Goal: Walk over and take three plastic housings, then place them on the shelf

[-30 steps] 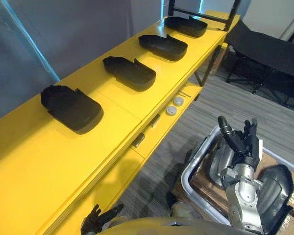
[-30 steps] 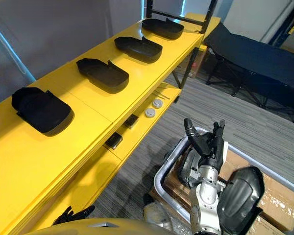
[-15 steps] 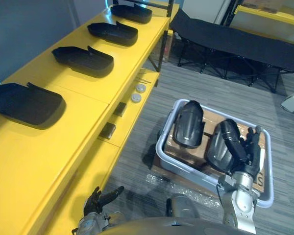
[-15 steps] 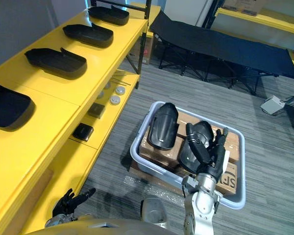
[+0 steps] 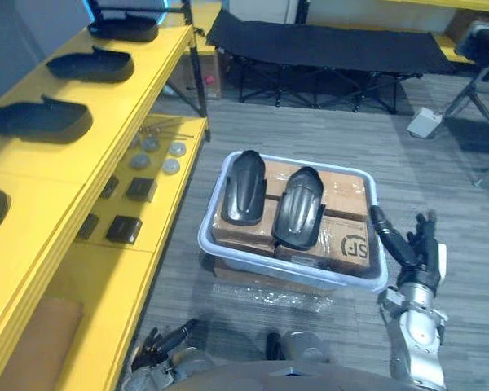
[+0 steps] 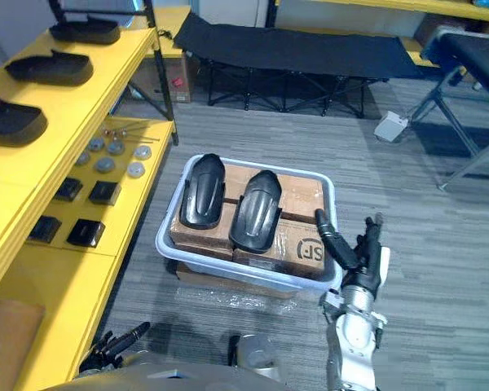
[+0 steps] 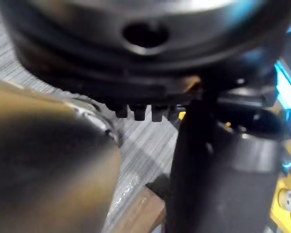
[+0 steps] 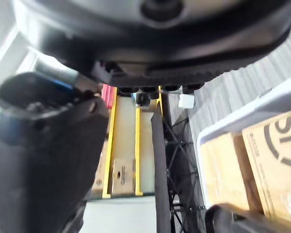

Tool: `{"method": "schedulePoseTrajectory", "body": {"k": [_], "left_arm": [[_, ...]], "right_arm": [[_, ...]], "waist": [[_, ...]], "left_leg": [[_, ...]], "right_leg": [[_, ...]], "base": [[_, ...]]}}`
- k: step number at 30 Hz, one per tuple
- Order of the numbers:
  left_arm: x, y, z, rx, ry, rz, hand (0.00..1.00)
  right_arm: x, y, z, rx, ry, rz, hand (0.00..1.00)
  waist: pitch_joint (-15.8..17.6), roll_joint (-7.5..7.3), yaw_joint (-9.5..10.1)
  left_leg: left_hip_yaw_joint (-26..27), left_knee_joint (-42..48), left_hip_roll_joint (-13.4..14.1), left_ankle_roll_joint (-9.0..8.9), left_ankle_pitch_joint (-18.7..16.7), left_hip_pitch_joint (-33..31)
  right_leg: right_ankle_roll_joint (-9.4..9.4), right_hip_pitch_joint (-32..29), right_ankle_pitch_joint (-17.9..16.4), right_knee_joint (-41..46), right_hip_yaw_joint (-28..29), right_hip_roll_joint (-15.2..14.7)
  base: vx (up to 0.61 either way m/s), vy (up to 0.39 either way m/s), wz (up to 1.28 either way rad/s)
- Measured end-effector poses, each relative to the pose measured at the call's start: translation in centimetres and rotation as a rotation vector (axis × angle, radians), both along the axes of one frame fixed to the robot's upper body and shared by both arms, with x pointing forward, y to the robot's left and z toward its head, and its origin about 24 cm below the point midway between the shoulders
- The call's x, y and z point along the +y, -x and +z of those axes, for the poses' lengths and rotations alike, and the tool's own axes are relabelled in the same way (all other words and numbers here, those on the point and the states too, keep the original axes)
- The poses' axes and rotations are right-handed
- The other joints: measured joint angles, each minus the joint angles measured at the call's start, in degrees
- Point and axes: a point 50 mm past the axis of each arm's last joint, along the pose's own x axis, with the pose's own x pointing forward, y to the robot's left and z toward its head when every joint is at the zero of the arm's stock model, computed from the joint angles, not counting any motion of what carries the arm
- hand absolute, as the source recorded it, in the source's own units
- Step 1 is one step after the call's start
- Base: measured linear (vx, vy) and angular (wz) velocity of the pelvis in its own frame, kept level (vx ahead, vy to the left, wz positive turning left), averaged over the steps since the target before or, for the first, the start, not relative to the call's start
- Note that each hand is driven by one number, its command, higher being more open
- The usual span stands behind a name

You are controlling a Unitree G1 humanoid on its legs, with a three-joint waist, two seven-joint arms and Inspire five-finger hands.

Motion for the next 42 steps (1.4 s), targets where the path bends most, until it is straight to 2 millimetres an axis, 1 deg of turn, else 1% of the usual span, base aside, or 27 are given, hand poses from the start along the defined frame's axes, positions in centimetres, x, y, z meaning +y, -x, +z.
{"method": "schedulePoseTrajectory", "body": {"k": [1, 2, 3, 4, 5, 6, 8, 9, 11, 14, 15, 16, 17, 18, 19, 20, 21, 22, 24, 26, 27, 29, 31, 34, 36, 39, 42], "left_arm": [[-0.2, 0.1, 0.0, -0.003, 0.004, 0.001, 1.00], [-0.6, 0.4, -0.1, -0.004, 0.009, -0.004, 1.00], [-0.6, 0.4, -0.1, -0.006, 0.011, -0.008, 1.00], [-0.7, 0.4, -0.1, -0.007, 0.013, -0.012, 1.00], [-0.9, 0.3, -0.1, -0.010, 0.019, -0.022, 1.00], [-0.9, -0.1, 0.0, -0.021, 0.020, -0.029, 1.00], [-0.8, -0.4, 0.1, -0.022, -0.001, -0.063, 1.00], [-0.8, -0.4, 0.1, -0.016, -0.021, -0.098, 1.00], [-0.8, -0.5, 0.2, -0.010, -0.039, -0.144, 1.00], [-0.5, -1.2, 0.5, -0.026, -0.075, -0.223, 1.00], [-0.5, -1.4, 0.6, -0.036, -0.079, -0.232, 1.00], [-0.3, -2.1, 1.0, -0.064, -0.092, -0.250, 1.00], [-0.2, -2.6, 1.2, -0.082, -0.097, -0.258, 1.00], [-0.1, -3.4, 1.6, -0.113, -0.106, -0.265, 1.00], [-0.1, -4.6, 2.0, -0.151, -0.112, -0.273, 1.00], [-0.2, -5.3, 2.3, -0.177, -0.117, -0.282, 1.00], [-0.3, -6.2, 2.7, -0.209, -0.123, -0.290, 1.00], [-0.3, -6.6, 2.9, -0.223, -0.125, -0.295, 1.00], [-0.6, -7.7, 3.5, -0.263, -0.125, -0.312, 1.00], [-0.6, -8.0, 3.8, -0.281, -0.132, -0.317, 1.00], [-0.4, -8.0, 3.8, -0.280, -0.136, -0.315, 1.00], [-0.2, -8.1, 3.9, -0.283, -0.141, -0.311, 1.00], [-0.1, -8.3, 4.1, -0.289, -0.147, -0.310, 1.00], [0.4, -8.3, 4.2, -0.292, -0.157, -0.304, 1.00], [0.6, -8.3, 4.2, -0.294, -0.154, -0.295, 1.00], [0.6, -8.3, 4.2, -0.293, -0.156, -0.296, 1.00], [0.6, -8.3, 4.3, -0.298, -0.150, -0.301, 1.00]], "right_arm": [[-0.3, 0.1, -0.1, 0.005, -0.015, -0.010, 1.00], [-0.5, 0.4, -0.6, 0.038, -0.032, -0.022, 1.00], [-0.6, 0.8, -1.4, 0.085, -0.046, -0.026, 1.00], [-0.6, 1.0, -1.7, 0.104, -0.051, -0.028, 1.00], [-0.7, 1.1, -2.2, 0.137, -0.057, -0.033, 1.00], [-0.7, 1.3, -2.8, 0.175, -0.070, -0.038, 1.00], [-0.5, 1.4, -3.8, 0.244, -0.078, -0.027, 1.00], [-0.2, 1.0, -4.3, 0.273, -0.078, -0.010, 1.00], [0.5, 0.0, -4.7, 0.285, -0.085, 0.020, 1.00], [1.1, -1.4, -4.5, 0.305, -0.019, 0.079, 1.00], [1.2, -2.0, -4.2, 0.307, 0.006, 0.099, 1.00], [1.2, -3.4, -3.6, 0.295, 0.047, 0.124, 1.00], [1.1, -4.1, -3.2, 0.290, 0.068, 0.126, 1.00], [0.7, -5.1, -2.5, 0.285, 0.108, 0.123, 1.00], [-0.1, -6.5, -1.4, 0.270, 0.142, 0.102, 1.00], [-0.6, -7.7, -0.5, 0.261, 0.161, 0.084, 1.00], [-1.1, -9.3, 0.9, 0.241, 0.181, 0.060, 1.00], [-1.4, -10.1, 1.7, 0.231, 0.193, 0.046, 1.00], [-2.4, -12.2, 3.9, 0.228, 0.220, -0.013, 1.00], [-2.8, -13.0, 4.9, 0.238, 0.226, -0.049, 1.00], [-2.7, -13.5, 5.3, 0.242, 0.221, -0.055, 1.00], [-2.7, -14.0, 5.9, 0.239, 0.199, -0.052, 1.00], [-2.9, -14.5, 6.6, 0.239, 0.177, -0.047, 1.00], [-3.1, -15.1, 7.0, 0.249, 0.140, -0.034, 1.00], [-3.5, -15.6, 7.6, 0.235, 0.070, -0.016, 1.00], [-3.6, -16.1, 7.7, 0.235, 0.018, -0.007, 1.00], [-4.0, -16.1, 7.2, 0.274, -0.008, -0.016, 1.00]], "waist": [[0.1, 0.56, 0.06], [0.0, 1.23, 0.11], [-0.1, 1.44, 0.13], [-0.2, 1.61, 0.13], [-0.4, 2.05, 0.14], [-0.4, 2.11, 0.28], [-0.2, 1.79, 1.16], [-0.2, 1.81, 1.51], [-0.2, 1.81, 2.30], [0.0, 1.52, 2.63], [0.1, 1.35, 2.85], [1.0, 0.97, 2.97], [1.6, 0.81, 3.04], [2.8, 0.55, 3.34], [4.3, 0.38, 4.05], [5.5, 0.24, 4.41], [7.2, 0.00, 4.88], [8.1, -0.09, 5.26], [10.2, -0.15, 6.46], [10.8, 0.03, 7.51], [11.0, -0.12, 7.96], [11.5, -0.23, 8.48], [12.2, -0.35, 8.48], [13.6, -1.06, 8.67], [15.0, -1.18, 8.83], [15.9, -1.15, 8.92], [16.0, -1.06, 9.28]], "left_leg": [[-0.3, -0.1, -1.4, 0.01, 0.0, 0.0], [-0.2, -1.0, -3.5, 0.40, -0.3, 0.1], [-0.5, -3.0, -4.5, 0.41, -0.2, 0.4], [-1.0, -4.5, -4.8, 0.36, -0.2, 1.0], [-1.5, -8.0, -5.2, -0.02, -0.2, 2.3], [-1.6, -9.8, -5.7, -0.94, 0.0, 2.7], [-1.7, -10.0, -6.4, -1.17, 0.0, 3.2], [-1.7, -10.1, -6.7, -1.27, -0.1, 3.5], [-1.6, -11.0, -7.0, -1.30, -0.1, 4.2], [-1.8, -10.9, -7.6, -1.04, -0.3, 4.0], [-1.8, -10.8, -7.8, -0.79, -0.5, 3.8], [-2.1, -10.2, -8.6, -0.39, -0.7, 2.8], [-2.4, -9.6, -8.7, -0.11, -0.9, 2.0], [-2.7, -8.6, -8.7, 0.12, -1.2, 0.9], [-3.3, -7.2, -8.8, 0.55, -1.7, -1.1], [-3.9, -6.1, -9.0, 0.89, -2.2, -2.6], [-4.7, -4.6, -9.4, 1.41, -2.6, -4.5], [-5.0, -3.8, -9.6, 1.62, -2.8, -5.5], [-5.8, -1.1, -9.7, 2.10, -3.3, -8.7], [-6.4, 0.4, -9.9, 2.24, -3.7, -10.2], [-6.6, 0.5, -10.0, 2.26, -3.7, -10.3], [-6.8, 1.0, -10.0, 2.51, -3.9, -10.6], [-7.5, 1.9, -10.2, 2.69, -4.1, -11.6], [-7.9, 2.4, -10.4, 2.79, -4.2, -12.0], [-7.9, 3.2, -10.5, 3.20, -4.5, -12.1], [-7.9, 4.0, -10.6, 3.48, -4.8, -12.3], [-8.2, 5.4, -10.5, 3.65, -5.2, -13.8]], "right_leg": [[0.00, 0.0, 0.0, -0.4, 0.1, -0.3], [0.00, -0.1, 0.0, -1.0, 0.1, -0.7], [0.18, -0.6, 0.1, -1.1, -0.3, -1.2], [0.45, -0.9, 0.3, -1.1, -0.7, -1.5], [1.14, -1.7, 0.8, -1.0, -1.2, -1.7], [1.72, -1.8, 1.6, -1.0, -2.5, -3.0], [2.36, -0.9, 3.2, -2.0, -2.8, -3.7], [2.18, -0.1, 4.4, -3.6, -2.6, -3.7], [2.41, 1.0, 5.9, -6.0, -2.5, -3.6], [3.00, 2.6, 8.1, -9.1, -2.4, -3.7], [3.24, 2.7, 8.8, -10.0, -2.3, -3.8], [3.49, 2.7, 10.1, -11.5, -2.3, -4.1], [3.68, 2.7, 10.6, -12.1, -2.4, -4.2], [3.80, 2.5, 11.7, -13.1, -2.5, -4.3], [4.06, 2.1, 13.2, -14.9, -2.8, -4.3], [4.18, 2.0, 14.4, -16.3, -3.1, -4.4], [4.33, 1.8, 16.1, -18.2, -3.5, -4.5], [4.27, 1.7, 17.0, -19.2, -3.7, -4.6], [4.50, 1.3, 19.2, -21.7, -4.2, -4.7], [4.48, 1.0, 19.4, -21.9, -4.8, -4.6], [4.48, 0.9, 19.5, -21.9, -4.9, -4.7], [4.48, 1.0, 19.5, -21.8, -4.9, -4.7], [4.48, 0.7, 19.5, -21.7, -5.4, -4.8], [4.48, 0.5, 19.5, -21.3, -5.4, -5.0], [4.47, 0.6, 19.5, -20.7, -5.4, -5.1], [4.47, 0.5, 19.5, -20.4, -5.4, -5.4], [4.49, -0.5, 19.4, -19.7, -5.6, -5.4]], "base": [[-0.09, 0.043, -0.63], [-0.05, 0.078, -0.43], [-0.03, 0.082, -0.30], [0.01, 0.091, -0.08], [0.02, 0.107, 0.10], [0.03, 0.124, 0.13], [0.04, 0.136, 0.10], [0.05, 0.132, -0.01], [0.04, 0.091, -0.12], [0.04, 0.089, -0.07], [-0.01, 0.095, -0.07], [-0.04, 0.098, -0.02], [-0.08, 0.091, 0.04], [-0.12, 0.065, 0.10], [-0.18, 0.078, 0.12], [-0.21, 0.084, 0.17], [-0.18, 0.090, 0.15], [-0.17, 0.082, 0.14], [-0.14, 0.055, 0.16], [-0.08, 0.034, 0.16], [-0.05, 0.023, 0.09], [-0.02, 0.007, 0.03], [-0.03, 0.017, 0.11], [-0.03, 0.020, 0.06], [-0.06, 0.035, 0.00], [-0.06, 0.039, 0.01], [-0.06, 0.033, 0.03]]}}
